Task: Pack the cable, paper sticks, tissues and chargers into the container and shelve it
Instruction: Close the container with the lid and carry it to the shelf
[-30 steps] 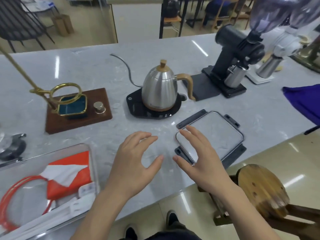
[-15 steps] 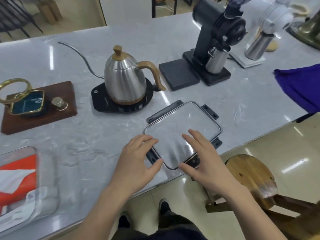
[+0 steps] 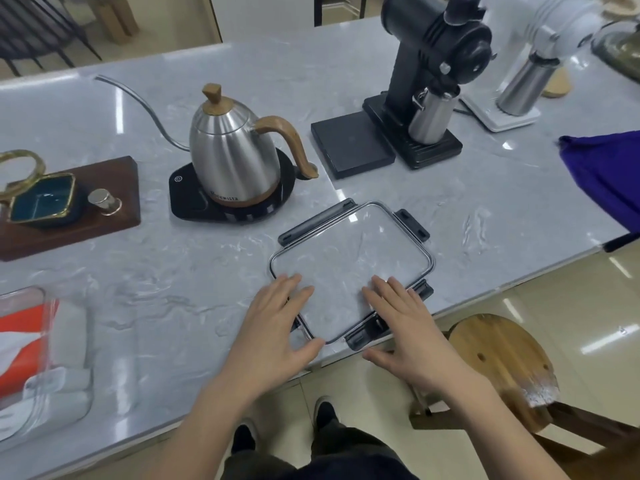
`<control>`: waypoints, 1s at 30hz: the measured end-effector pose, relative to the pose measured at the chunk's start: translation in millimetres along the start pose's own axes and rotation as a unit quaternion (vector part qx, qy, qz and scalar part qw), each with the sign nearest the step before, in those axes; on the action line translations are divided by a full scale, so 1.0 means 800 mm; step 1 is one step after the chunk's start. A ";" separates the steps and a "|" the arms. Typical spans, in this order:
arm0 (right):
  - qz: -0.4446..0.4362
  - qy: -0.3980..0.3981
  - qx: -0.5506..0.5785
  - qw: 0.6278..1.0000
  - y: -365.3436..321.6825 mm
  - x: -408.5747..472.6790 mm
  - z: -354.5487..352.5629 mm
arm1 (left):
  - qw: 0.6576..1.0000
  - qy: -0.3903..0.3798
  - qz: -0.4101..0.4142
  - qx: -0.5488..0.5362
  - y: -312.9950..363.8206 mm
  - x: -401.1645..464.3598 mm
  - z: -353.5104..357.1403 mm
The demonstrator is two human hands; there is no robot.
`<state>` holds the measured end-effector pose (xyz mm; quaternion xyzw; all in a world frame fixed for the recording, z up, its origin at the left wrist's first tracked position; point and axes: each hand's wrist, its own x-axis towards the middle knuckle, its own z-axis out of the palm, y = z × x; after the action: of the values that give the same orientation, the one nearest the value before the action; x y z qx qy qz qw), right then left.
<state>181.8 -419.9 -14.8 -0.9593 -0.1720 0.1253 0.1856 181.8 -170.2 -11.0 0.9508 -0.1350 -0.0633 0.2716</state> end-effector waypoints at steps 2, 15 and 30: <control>-0.005 0.014 -0.017 1.000 0.002 -0.001 0.007 | 1.000 -0.010 0.005 0.005 -0.004 -0.002 0.007; -0.060 0.237 0.028 0.969 0.016 -0.021 0.047 | 0.999 0.028 0.028 -0.001 -0.015 -0.040 0.036; -0.210 0.437 0.017 0.874 -0.049 0.001 -0.038 | 0.943 0.276 0.023 -0.186 -0.009 -0.055 0.012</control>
<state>180.4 -395.0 28.3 -0.8544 -0.2685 -0.3458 0.2800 139.5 -156.0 -21.1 0.8603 -0.0621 0.1841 0.4713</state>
